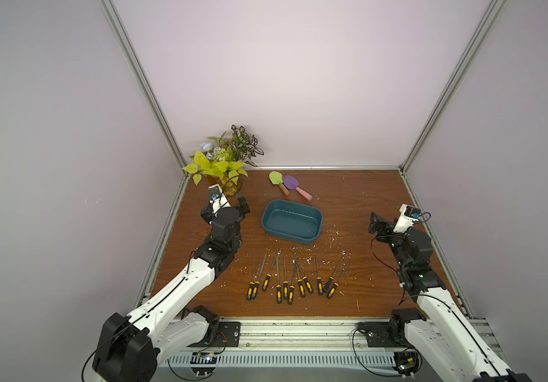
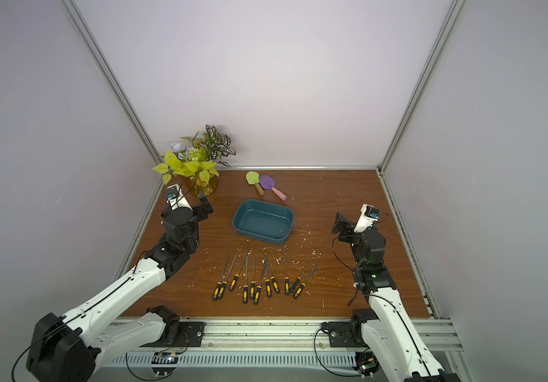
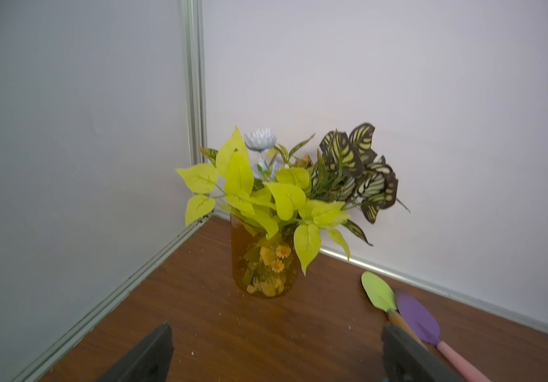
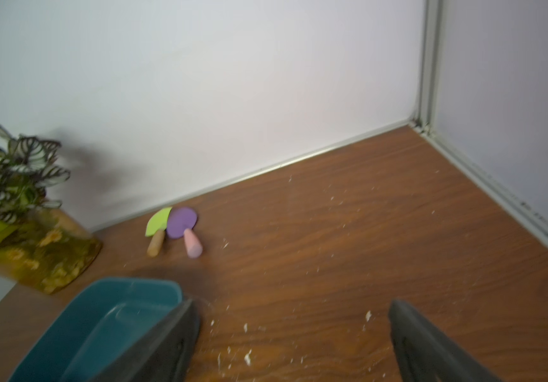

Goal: Put the file tool into the storage box
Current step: Pick up the file tool from the center of the board.

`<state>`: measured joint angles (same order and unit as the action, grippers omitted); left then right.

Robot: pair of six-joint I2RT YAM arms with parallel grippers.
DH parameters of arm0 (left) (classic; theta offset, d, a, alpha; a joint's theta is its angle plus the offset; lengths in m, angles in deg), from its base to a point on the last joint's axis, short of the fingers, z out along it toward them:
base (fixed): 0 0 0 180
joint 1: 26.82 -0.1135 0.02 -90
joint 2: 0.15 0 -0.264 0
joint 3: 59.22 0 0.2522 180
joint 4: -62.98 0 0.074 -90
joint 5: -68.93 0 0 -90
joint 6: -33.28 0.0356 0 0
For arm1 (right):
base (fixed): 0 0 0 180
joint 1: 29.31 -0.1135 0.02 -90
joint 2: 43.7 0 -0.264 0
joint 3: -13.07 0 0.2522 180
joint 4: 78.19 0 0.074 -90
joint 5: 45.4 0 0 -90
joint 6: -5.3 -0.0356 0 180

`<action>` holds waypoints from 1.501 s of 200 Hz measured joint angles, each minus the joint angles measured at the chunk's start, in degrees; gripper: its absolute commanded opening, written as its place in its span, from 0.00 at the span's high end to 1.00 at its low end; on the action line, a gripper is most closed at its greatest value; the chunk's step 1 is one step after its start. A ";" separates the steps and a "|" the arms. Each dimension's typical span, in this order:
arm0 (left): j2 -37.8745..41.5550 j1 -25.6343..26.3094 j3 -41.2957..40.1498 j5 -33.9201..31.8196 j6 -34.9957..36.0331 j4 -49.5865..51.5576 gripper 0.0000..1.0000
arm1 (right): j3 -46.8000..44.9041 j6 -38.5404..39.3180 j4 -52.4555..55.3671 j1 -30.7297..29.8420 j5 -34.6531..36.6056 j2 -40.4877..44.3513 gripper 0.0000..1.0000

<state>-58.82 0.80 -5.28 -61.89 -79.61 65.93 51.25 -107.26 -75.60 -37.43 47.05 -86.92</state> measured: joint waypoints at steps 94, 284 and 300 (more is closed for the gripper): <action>-8.22 0.87 17.27 21.22 -9.88 27.47 0.00 | 9.18 -3.96 17.86 -24.63 -1.97 -9.40 0.16; -3.21 -3.82 4.55 36.79 0.76 23.52 0.00 | 8.41 -20.44 32.20 -47.19 9.86 -13.35 0.36; -4.68 -5.03 5.77 35.54 1.49 24.98 0.00 | 8.41 -21.62 32.46 -48.41 10.60 -13.94 0.38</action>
<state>-63.50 -4.23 0.49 -26.35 -78.13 90.91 59.67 -128.88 -43.15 -85.85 57.66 -100.86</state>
